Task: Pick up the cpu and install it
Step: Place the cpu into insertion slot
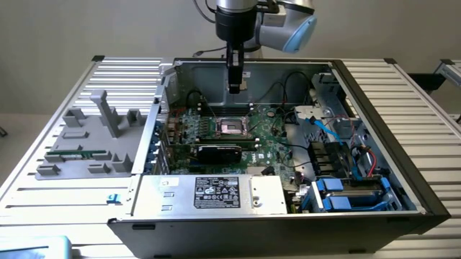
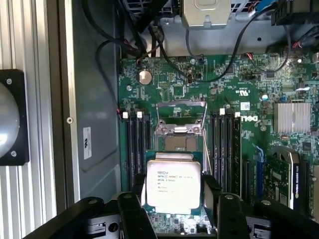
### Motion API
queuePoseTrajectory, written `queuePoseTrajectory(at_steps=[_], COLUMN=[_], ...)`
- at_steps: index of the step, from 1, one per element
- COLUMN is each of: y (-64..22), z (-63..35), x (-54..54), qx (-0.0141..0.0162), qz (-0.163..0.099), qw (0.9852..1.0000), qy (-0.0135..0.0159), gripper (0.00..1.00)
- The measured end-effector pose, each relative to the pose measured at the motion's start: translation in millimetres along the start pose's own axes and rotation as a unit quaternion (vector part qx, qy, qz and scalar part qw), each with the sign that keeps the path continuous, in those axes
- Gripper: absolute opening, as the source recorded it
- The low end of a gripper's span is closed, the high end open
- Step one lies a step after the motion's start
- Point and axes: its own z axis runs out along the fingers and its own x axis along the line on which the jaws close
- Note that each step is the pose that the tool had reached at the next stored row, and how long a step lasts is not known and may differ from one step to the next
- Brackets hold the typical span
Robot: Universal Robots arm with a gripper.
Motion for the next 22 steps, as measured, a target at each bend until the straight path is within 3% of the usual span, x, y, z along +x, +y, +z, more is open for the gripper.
queuePoseTrajectory(at_steps=[22], y=[-0.3], z=[39.0], x=[-18.7], qx=[-0.0005], qz=[0.01], qw=[0.9999], qy=[0.0007], gripper=[0.55])
